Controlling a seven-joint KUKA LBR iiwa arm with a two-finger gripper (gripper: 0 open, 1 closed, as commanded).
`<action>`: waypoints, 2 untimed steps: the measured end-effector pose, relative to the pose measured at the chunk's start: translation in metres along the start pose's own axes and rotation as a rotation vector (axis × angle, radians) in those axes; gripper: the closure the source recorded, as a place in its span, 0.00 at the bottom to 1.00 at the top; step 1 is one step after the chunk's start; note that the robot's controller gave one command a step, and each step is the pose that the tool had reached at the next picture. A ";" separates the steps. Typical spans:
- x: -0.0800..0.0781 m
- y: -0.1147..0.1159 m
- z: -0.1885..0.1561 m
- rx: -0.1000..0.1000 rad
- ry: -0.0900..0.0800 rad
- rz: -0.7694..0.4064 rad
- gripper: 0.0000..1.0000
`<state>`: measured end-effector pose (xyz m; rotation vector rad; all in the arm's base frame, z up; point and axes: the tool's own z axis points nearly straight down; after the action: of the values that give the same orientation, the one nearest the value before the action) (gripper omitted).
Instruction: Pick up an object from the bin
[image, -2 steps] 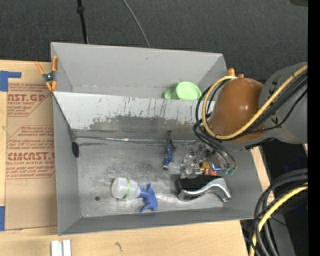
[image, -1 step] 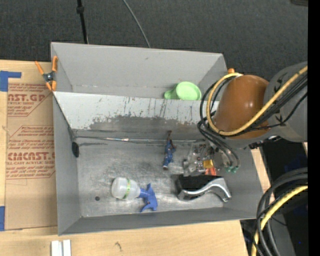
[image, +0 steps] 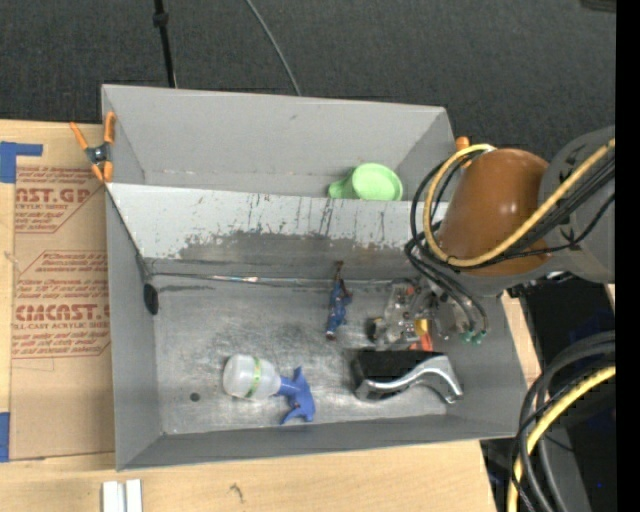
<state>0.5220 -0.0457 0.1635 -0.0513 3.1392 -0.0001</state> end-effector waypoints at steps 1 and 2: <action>-0.012 -0.043 0.009 -0.001 -0.001 -0.128 1.00; -0.010 -0.067 0.010 0.001 0.005 -0.130 1.00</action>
Offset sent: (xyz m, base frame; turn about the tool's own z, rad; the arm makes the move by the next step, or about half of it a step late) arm -0.0392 -0.0529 0.1002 0.0713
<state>0.5338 -0.1124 0.1534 -0.2547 3.1340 -0.0016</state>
